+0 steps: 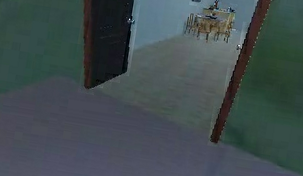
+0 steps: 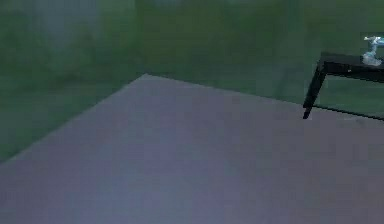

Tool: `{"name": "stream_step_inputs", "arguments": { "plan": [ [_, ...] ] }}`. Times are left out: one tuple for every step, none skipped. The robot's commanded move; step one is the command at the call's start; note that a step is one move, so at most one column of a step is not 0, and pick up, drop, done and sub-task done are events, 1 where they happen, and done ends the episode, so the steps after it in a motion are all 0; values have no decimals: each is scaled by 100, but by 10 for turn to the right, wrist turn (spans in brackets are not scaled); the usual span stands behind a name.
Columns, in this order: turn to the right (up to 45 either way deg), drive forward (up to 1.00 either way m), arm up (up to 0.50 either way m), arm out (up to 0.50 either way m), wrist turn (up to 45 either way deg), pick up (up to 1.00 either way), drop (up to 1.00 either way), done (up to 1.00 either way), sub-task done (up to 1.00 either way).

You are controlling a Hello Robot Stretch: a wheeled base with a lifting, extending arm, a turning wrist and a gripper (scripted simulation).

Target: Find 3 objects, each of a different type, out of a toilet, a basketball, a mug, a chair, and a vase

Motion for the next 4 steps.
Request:
{"name": "stream_step_inputs", "arguments": {
  "plan": [
    [0,100,0,0,0,0,0,0,0],
    [30,0,0,0,0,0,0,0,0],
    [0,100,0,0,0,0,0,0,0],
    [150,0,0,0,0,0,0,0,0]
  ]
}}
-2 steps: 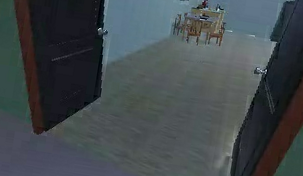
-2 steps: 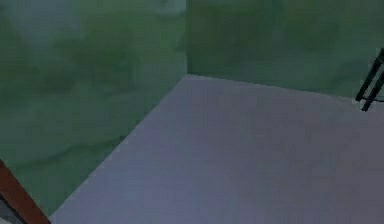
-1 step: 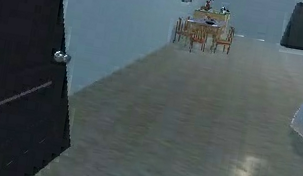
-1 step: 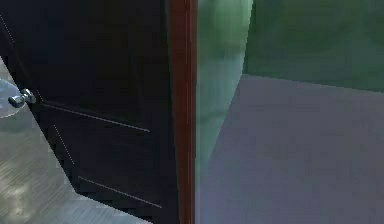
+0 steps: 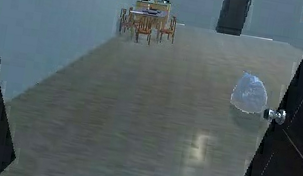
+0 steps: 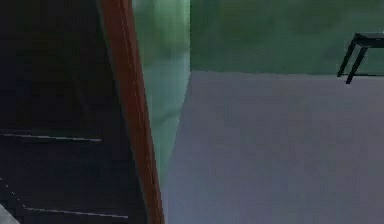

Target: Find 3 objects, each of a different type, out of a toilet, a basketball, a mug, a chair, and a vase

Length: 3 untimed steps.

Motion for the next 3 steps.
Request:
{"name": "stream_step_inputs", "arguments": {
  "plan": [
    [0,100,0,0,0,0,0,0,0],
    [0,100,0,0,0,0,0,0,0],
    [0,100,0,0,0,0,0,0,0]
  ]
}}
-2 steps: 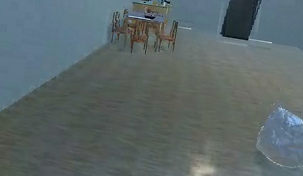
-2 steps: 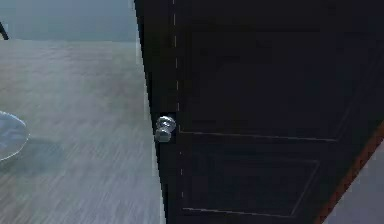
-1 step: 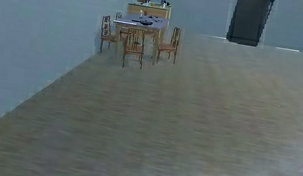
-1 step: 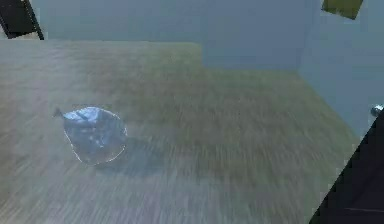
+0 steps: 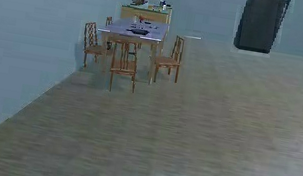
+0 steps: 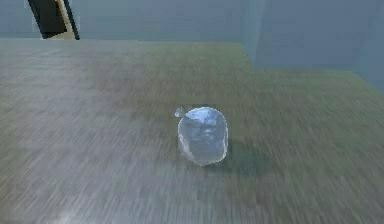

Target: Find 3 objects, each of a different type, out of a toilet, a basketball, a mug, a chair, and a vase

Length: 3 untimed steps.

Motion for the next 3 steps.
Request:
{"name": "stream_step_inputs", "arguments": {
  "plan": [
    [0,100,0,0,0,0,0,0,0],
    [0,100,0,0,0,0,0,0,0],
    [-240,0,0,0,0,0,0,0,0]
  ]
}}
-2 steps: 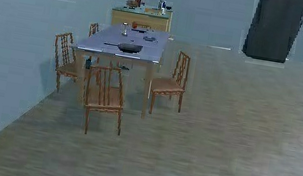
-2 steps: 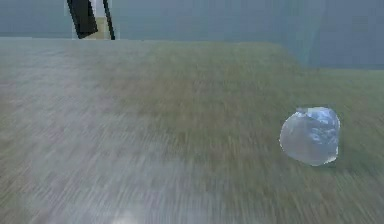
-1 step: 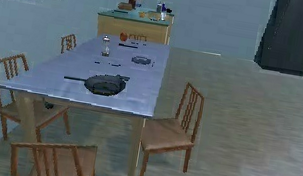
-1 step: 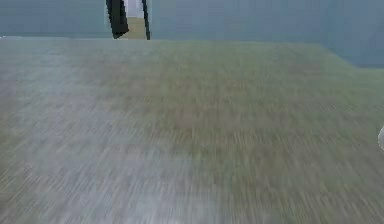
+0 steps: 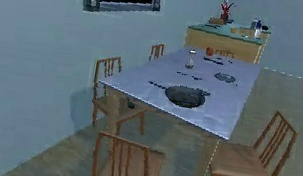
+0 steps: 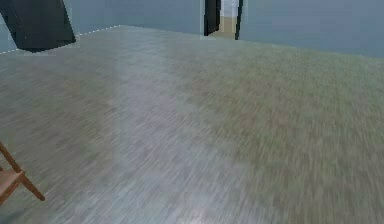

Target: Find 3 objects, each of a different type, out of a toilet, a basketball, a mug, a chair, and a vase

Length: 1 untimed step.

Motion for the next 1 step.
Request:
{"name": "stream_step_inputs", "arguments": {
  "plan": [
    [0,0,0,0,0,0,0,0,100]
  ]
}}
